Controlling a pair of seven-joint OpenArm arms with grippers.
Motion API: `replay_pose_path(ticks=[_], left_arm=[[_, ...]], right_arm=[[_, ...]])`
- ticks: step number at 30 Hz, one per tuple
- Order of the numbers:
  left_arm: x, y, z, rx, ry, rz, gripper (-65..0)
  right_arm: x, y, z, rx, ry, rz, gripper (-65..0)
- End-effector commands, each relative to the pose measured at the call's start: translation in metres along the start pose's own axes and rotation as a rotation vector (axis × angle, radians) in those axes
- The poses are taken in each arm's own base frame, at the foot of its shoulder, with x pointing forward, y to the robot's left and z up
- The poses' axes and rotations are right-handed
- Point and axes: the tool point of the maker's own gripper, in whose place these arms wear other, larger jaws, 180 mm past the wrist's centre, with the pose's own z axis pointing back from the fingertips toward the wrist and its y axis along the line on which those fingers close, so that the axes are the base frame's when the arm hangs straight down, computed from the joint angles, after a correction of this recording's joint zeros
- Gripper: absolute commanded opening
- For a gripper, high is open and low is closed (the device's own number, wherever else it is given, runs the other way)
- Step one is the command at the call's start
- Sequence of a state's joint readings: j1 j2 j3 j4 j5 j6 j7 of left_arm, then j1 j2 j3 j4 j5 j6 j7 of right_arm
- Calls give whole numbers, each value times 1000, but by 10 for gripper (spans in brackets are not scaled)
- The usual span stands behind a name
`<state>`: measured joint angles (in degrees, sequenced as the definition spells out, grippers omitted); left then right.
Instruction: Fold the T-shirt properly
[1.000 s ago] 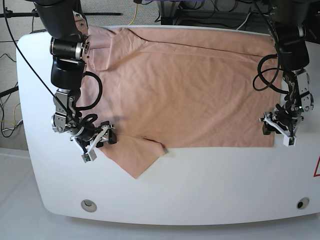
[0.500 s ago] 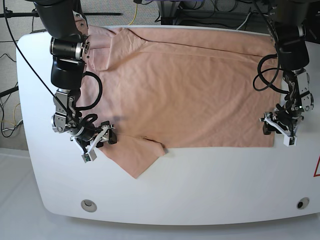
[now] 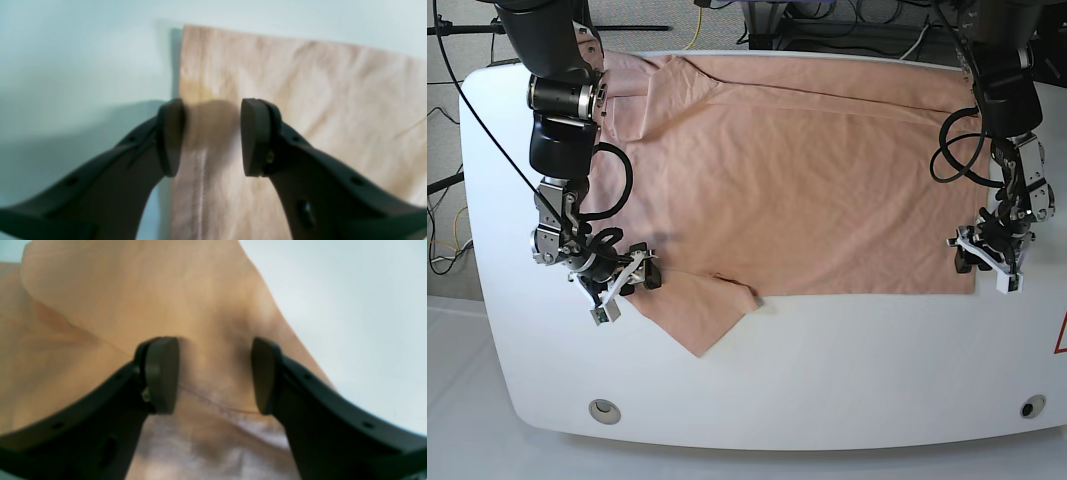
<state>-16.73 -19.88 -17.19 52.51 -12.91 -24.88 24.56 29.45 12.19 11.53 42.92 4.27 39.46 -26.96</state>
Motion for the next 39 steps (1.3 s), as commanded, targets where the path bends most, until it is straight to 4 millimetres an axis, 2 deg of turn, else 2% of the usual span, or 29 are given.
replay_pose_path(ticks=[1,5,7,15,27,29,35,37,39], left_arm=[[36,6,7,10,-90,-17,-370],[38,3,7,7,-95,-21,-369],[30,-1,3,-2,-66,-26,-370],[26,-7,-1,-15,-51,-28,-375],[27,-3,2,-3,-56,-31,-379],[18,-2,0,-3,-28,-26,-410],[13,0,-1,3,-14,-15,-527],[11,1,-1,5,-12,-12,-540],[12,1,-1,3,-14,-12,-525]], right_arm=[[18,-1,2,4,-30,18,-315],[19,0,1,6,-32,17,-315],[20,-1,2,3,-38,17,-314],[21,1,1,6,-40,17,-314],[25,4,1,10,-54,23,-313],[24,2,1,7,-48,26,-311],[23,2,1,6,-46,28,-311],[23,2,1,7,-48,26,-311],[24,2,1,7,-48,27,-311]])
